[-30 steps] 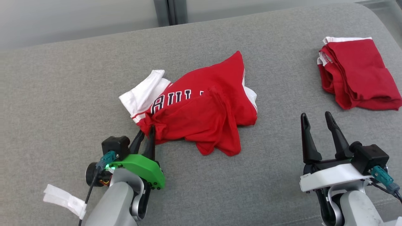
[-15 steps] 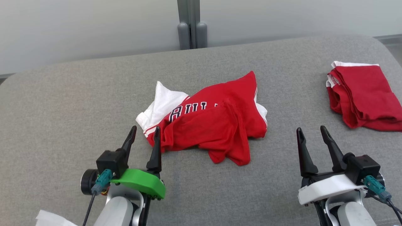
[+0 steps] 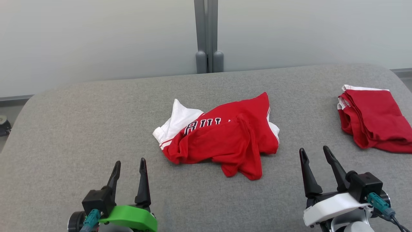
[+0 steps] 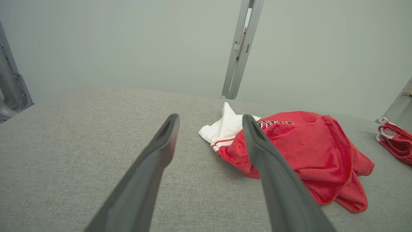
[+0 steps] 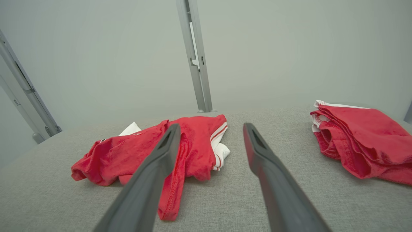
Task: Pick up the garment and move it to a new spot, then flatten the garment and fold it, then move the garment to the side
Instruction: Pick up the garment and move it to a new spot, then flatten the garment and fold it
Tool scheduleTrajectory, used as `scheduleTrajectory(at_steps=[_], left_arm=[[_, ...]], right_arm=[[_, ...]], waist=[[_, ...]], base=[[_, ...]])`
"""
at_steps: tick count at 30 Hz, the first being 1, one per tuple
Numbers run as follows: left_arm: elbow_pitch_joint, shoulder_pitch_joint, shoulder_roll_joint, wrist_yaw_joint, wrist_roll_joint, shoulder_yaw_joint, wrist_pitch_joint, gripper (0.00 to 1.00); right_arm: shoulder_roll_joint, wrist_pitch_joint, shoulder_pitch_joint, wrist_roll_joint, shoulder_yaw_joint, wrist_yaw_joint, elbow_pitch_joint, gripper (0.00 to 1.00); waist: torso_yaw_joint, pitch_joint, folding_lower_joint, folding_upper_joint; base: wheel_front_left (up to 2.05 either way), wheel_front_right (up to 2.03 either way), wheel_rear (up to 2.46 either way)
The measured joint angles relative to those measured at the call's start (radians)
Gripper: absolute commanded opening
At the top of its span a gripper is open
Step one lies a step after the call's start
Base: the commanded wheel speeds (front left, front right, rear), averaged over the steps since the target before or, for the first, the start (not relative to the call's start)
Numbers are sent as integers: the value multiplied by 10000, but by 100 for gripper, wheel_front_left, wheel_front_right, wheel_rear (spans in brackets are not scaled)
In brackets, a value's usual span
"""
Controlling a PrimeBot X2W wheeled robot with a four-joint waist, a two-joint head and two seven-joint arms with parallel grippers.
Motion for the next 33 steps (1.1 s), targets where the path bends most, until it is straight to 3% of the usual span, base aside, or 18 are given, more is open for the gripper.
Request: scheduleTrajectory(at_steps=[24,33], left_arm=[[84,127,-140,-92,353,322,0,100],[38,34,-150,-140,405,234,0,100]], right_arm=[[0,-134,28,54,-19,0,339,100],[2,67,-503,-418,-23,0,416,100]], waist=[[299,95,0,0],[549,359,0,0]], base=[[0,0,0],[0,0,0]])
